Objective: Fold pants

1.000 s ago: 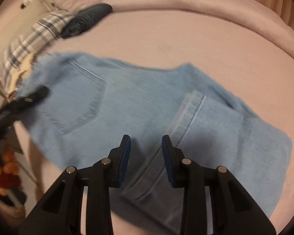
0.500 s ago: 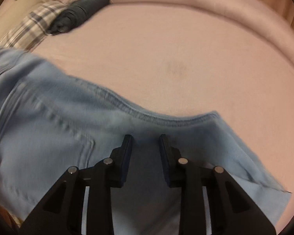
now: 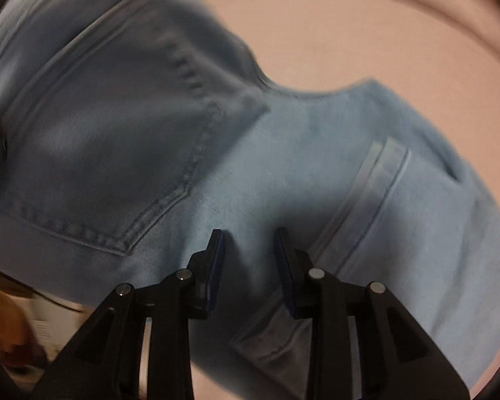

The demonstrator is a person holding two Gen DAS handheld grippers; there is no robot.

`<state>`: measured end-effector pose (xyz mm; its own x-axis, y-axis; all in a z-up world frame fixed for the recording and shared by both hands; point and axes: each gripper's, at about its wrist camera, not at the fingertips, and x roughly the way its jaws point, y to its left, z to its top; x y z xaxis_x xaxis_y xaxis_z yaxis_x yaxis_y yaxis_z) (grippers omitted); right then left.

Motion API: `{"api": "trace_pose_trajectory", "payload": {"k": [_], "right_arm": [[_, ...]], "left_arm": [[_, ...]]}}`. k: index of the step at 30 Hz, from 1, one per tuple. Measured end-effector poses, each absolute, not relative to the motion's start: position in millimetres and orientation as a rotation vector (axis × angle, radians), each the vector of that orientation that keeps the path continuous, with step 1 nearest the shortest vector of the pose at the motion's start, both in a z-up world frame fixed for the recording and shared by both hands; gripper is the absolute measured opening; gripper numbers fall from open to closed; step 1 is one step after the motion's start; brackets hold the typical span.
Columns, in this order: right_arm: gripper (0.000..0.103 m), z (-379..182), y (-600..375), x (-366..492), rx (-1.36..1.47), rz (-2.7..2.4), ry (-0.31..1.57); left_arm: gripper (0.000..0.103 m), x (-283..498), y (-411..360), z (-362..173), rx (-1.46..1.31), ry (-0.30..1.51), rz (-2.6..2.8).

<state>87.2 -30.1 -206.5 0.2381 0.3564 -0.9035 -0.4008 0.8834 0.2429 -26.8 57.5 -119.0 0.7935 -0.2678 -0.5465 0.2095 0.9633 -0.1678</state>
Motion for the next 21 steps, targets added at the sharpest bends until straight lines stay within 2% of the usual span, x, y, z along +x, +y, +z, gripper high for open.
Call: {"api": "trace_pose_trajectory", "payload": {"k": [6,13,18,21], "right_arm": [[0.034,-185,-80,85,0.190,0.491,1.225],[0.052,-160,-175,64,0.735,0.530,1.118],[0.063,-150,-172,63,0.988,0.659,1.053],[0.064,-146,-153,61,1.029,0.696,1.050]], "left_arm": [[0.020,-31,34,-116,-0.037,0.610,-0.303],[0.020,-28,16,-120,-0.001,0.625,-0.336],[0.020,-28,5,-123,0.028,0.636,-0.354],[0.020,-27,-2,-124,0.054,0.648,-0.367]]}}
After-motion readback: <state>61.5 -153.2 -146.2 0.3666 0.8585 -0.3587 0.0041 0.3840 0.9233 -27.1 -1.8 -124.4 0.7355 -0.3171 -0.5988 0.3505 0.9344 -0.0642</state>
